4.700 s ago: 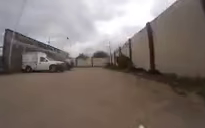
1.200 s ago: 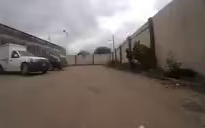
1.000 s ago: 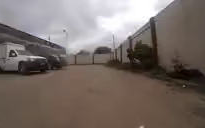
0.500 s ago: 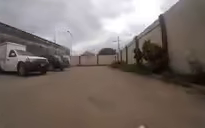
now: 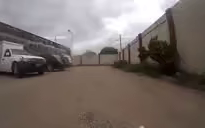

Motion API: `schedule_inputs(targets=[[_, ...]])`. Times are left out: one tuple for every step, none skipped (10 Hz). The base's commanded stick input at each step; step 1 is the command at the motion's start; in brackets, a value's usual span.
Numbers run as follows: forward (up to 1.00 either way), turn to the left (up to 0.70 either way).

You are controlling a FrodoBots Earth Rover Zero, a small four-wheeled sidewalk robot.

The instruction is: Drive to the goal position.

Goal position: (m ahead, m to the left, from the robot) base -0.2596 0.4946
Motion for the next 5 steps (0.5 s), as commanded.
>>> schedule_inputs(targets=[[1.00, 0.00], [1.00, 0.00], [1.00, 0.00], [1.00, 0.00], [1.00, 0.00]])
